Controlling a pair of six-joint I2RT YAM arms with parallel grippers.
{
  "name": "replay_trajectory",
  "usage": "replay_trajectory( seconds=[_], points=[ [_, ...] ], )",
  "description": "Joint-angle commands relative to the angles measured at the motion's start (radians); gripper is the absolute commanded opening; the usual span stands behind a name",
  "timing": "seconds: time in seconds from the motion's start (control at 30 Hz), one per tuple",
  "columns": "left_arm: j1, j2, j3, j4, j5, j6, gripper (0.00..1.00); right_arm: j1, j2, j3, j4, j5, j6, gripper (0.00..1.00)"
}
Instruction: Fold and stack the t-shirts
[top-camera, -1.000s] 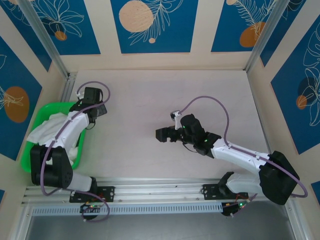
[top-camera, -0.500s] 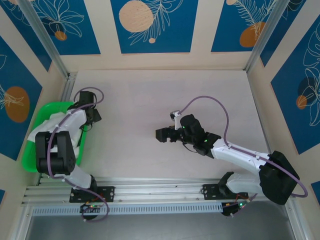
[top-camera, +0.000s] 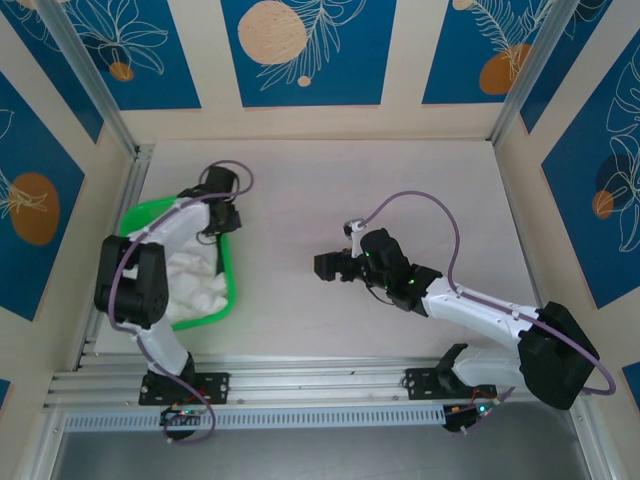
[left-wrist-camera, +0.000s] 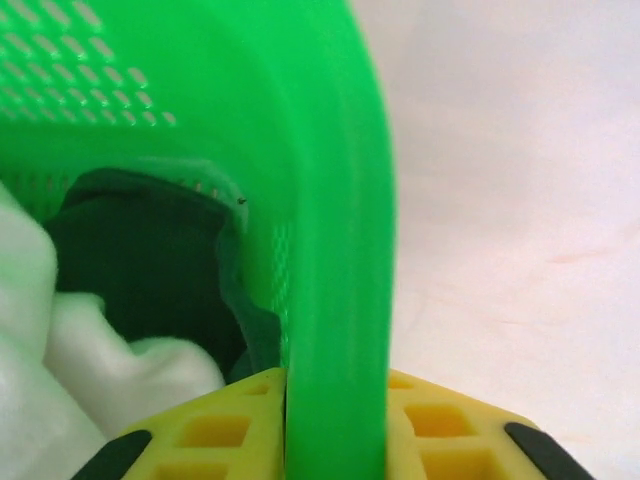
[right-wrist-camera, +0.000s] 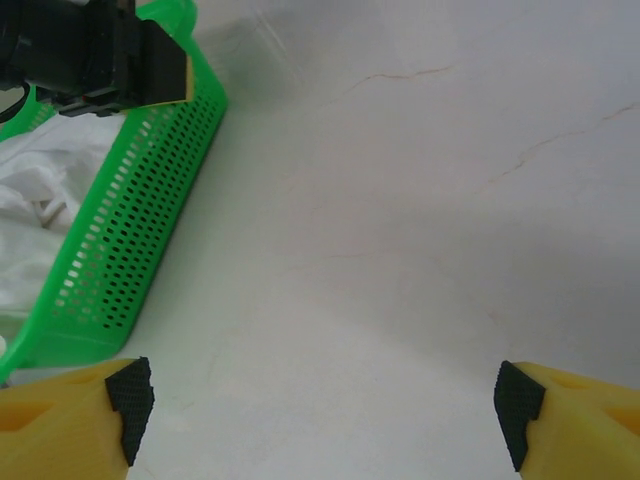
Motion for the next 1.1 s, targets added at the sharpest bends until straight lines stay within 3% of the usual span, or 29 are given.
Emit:
replay_trajectory(
  seconds=[0.0, 0.33, 0.57, 0.7, 0.77, 0.97, 1.07],
  points=[
    [-0.108, 0.093, 0.137, -0.057, 0.059, -0.078, 0.18, -0.028, -0.011, 0.013, -0.049, 0.076, 0.033, 0.87],
    [-0.258, 0.456, 0.654, -0.192, 0.155, -0.268, 0.14, -0.141, -0.057, -0.02, -0.102, 0.096, 0.136, 0.86],
    [-0.313, 0.775, 1.186, -0.313, 0.259, -0.29, 0.11, -0.173, -0.082, -0.04, -0.105, 0.117, 0.157, 0.86],
    [-0.325, 0.869, 1.331, -0.262, 0.301, -0.304, 0.14, -0.182, -0.08, -0.043, -0.098, 0.113, 0.161, 0.86],
    [-0.327, 0.872, 1.34, -0.219, 0.322, -0.311, 0.21, -0.183, -0.074, -0.043, -0.096, 0.114, 0.16, 0.86],
    [-0.342, 0.787, 1.352, -0.201, 0.389, -0.246, 0.74, -0.184, -0.065, -0.034, -0.104, 0.114, 0.164, 0.87],
    [-0.351, 0.68, 1.342, -0.258, 0.382, -0.166, 0.88, -0.184, -0.061, -0.033, -0.108, 0.122, 0.169, 0.88]
  ],
)
